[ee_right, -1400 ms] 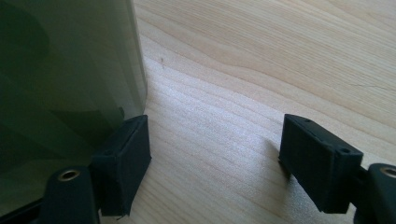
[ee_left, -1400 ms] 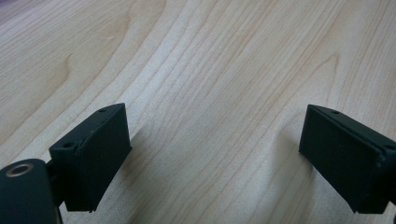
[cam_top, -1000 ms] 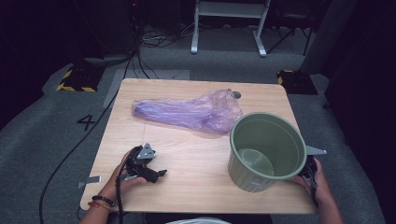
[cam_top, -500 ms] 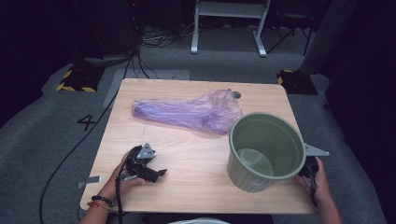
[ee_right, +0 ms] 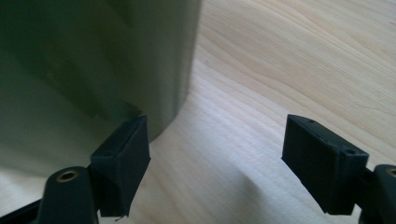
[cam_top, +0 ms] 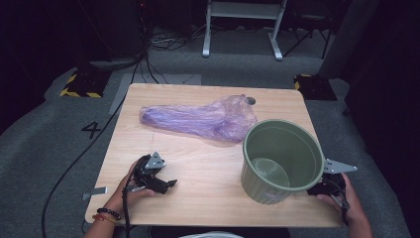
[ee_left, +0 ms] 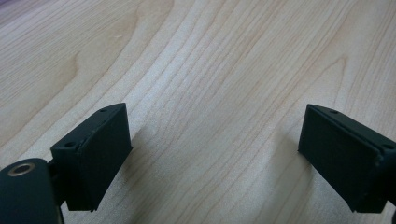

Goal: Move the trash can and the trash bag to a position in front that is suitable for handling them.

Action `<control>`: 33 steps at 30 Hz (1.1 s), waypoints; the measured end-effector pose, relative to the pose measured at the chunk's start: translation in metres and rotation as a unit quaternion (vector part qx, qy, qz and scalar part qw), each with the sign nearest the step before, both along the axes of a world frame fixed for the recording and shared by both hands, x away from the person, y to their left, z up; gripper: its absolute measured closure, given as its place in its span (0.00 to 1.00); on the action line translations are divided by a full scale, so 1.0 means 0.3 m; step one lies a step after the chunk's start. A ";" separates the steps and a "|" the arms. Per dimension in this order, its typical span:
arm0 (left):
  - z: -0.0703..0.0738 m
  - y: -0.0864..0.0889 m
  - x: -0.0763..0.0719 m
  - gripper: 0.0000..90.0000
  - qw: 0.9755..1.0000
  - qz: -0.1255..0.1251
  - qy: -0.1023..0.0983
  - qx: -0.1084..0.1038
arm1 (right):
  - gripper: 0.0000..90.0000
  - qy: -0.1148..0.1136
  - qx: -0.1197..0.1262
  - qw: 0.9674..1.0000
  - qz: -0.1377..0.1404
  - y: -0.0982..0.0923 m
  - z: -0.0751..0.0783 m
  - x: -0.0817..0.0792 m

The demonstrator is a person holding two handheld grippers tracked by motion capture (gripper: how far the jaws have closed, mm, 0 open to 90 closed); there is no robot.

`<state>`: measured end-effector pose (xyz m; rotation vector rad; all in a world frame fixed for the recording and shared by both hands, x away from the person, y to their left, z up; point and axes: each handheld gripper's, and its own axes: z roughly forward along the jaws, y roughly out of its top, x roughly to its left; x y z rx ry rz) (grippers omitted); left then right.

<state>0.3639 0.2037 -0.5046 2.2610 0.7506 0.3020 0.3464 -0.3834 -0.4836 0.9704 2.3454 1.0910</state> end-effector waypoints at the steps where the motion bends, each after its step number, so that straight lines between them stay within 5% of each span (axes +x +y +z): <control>1: 0.000 0.000 0.000 0.10 1.000 0.000 0.000 0.000 | 0.27 0.000 0.000 1.000 0.000 0.000 0.000 0.000; 15: 0.000 0.000 0.000 0.10 1.000 0.000 0.000 0.000 | 0.25 0.012 -0.002 0.997 0.073 0.030 0.000 -0.034; 33: 0.000 -0.001 0.000 0.10 1.000 0.002 0.000 0.001 | 0.23 -0.005 0.003 0.988 0.152 0.259 -0.020 -0.018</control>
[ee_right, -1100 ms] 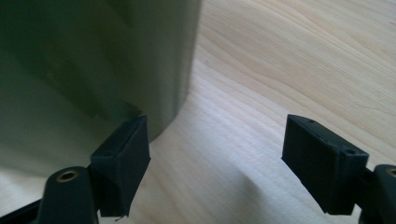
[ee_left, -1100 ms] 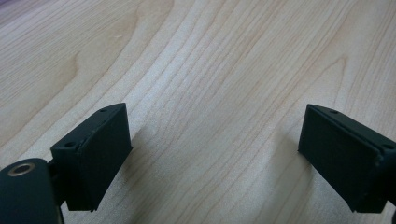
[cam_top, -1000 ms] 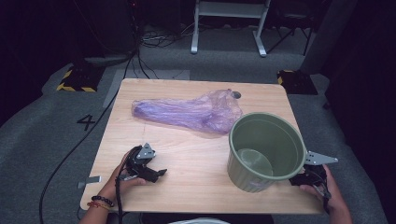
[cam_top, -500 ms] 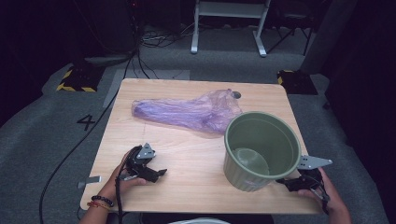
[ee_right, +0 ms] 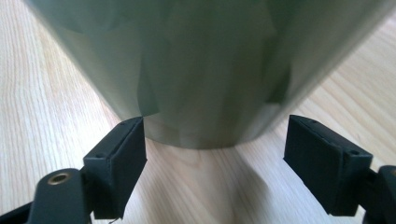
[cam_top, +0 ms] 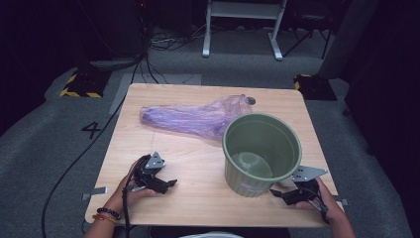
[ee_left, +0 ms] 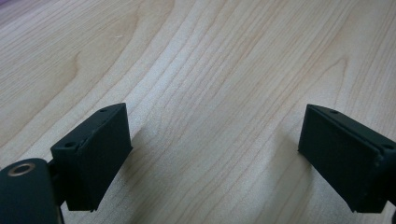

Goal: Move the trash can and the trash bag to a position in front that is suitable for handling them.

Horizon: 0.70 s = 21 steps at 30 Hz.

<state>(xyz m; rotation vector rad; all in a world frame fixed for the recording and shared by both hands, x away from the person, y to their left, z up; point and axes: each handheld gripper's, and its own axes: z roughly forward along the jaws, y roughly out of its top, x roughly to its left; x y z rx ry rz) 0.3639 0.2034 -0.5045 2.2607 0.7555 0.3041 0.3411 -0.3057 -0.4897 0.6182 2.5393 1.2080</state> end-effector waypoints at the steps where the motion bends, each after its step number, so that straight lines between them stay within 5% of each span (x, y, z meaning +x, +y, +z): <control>1: 0.000 0.000 0.000 0.10 1.000 0.000 0.000 0.000 | 0.23 -0.003 0.005 1.000 0.001 0.009 0.002 0.001; 21: 0.000 -0.001 0.000 0.10 1.000 0.001 0.000 0.000 | 0.24 -0.035 0.045 0.998 -0.012 0.164 0.016 0.045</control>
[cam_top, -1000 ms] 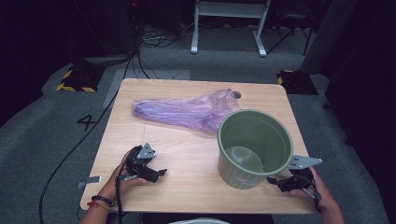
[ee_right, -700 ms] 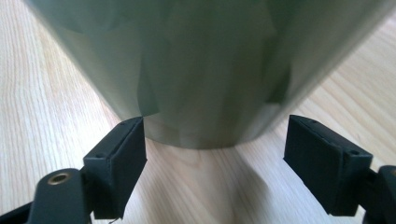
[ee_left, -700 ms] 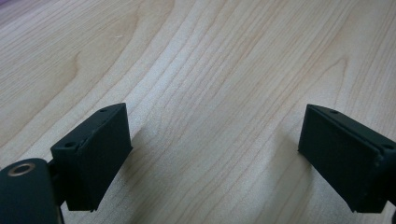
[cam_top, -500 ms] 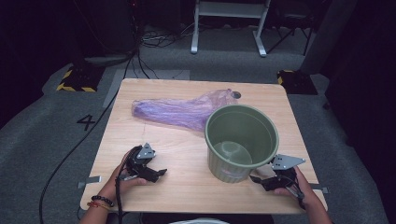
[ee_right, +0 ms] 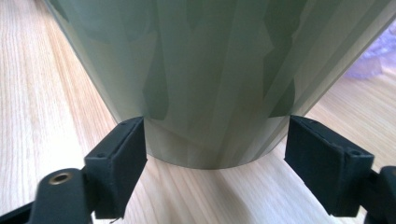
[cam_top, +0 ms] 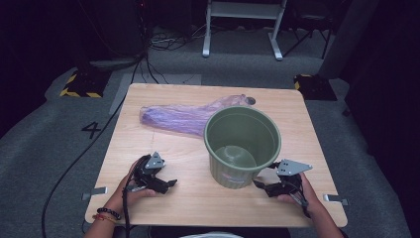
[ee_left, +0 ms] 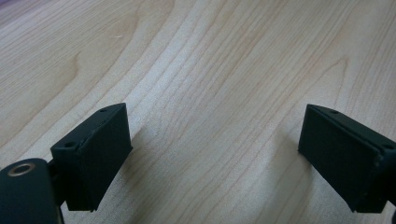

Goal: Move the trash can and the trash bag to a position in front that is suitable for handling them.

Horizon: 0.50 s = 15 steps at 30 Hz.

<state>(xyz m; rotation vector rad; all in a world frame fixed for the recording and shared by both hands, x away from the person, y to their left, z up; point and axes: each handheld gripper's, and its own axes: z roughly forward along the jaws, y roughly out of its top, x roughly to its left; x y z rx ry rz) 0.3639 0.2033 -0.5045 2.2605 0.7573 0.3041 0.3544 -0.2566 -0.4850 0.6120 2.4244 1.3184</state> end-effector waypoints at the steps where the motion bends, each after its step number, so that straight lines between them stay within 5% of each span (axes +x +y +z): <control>1: 0.000 0.000 0.000 0.10 1.000 0.000 0.000 0.000 | 0.24 -0.001 0.000 1.000 0.000 0.011 0.000 0.004; 15: 0.000 0.000 0.000 0.10 1.000 0.000 0.000 0.001 | 0.26 -0.007 0.020 1.000 0.013 0.128 0.022 0.050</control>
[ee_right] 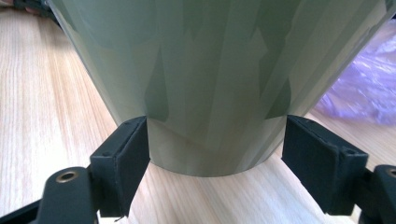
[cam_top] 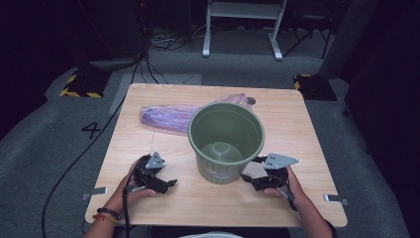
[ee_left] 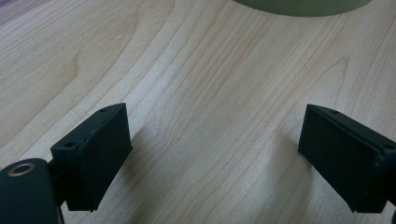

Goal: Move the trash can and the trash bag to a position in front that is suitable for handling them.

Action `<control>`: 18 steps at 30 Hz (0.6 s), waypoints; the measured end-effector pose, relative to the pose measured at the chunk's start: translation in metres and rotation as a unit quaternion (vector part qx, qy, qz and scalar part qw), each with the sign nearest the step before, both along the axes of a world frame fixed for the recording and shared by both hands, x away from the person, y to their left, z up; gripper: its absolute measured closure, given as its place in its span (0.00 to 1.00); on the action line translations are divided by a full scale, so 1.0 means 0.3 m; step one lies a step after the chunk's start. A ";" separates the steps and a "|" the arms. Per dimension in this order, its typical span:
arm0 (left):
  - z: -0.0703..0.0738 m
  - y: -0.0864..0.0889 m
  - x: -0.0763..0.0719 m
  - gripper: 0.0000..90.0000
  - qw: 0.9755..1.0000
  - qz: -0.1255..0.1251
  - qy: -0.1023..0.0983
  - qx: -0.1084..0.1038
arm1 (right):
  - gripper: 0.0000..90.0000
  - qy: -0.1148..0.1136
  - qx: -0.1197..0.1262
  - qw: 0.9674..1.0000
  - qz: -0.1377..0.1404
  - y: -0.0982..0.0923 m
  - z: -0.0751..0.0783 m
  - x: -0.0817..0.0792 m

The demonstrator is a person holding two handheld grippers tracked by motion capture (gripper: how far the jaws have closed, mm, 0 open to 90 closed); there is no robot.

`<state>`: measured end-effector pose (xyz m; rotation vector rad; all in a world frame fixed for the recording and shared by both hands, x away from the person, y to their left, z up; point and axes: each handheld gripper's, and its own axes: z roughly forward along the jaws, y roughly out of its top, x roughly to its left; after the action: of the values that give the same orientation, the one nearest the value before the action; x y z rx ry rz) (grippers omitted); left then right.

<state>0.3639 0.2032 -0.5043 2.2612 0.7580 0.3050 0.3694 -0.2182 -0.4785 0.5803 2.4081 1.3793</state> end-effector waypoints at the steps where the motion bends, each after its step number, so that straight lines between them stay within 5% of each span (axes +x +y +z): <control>1: 0.000 0.000 0.000 0.10 1.000 0.000 0.000 0.000 | 0.26 -0.001 0.000 1.000 0.002 0.012 0.000 0.006; 18: 0.000 0.000 0.000 0.10 1.000 0.000 0.001 -0.001 | 0.26 -0.008 -0.007 1.000 0.014 0.106 0.005 0.033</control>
<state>0.3639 0.2031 -0.5045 2.2604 0.7583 0.3022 0.3794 -0.1864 -0.4771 0.5329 2.4206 1.3721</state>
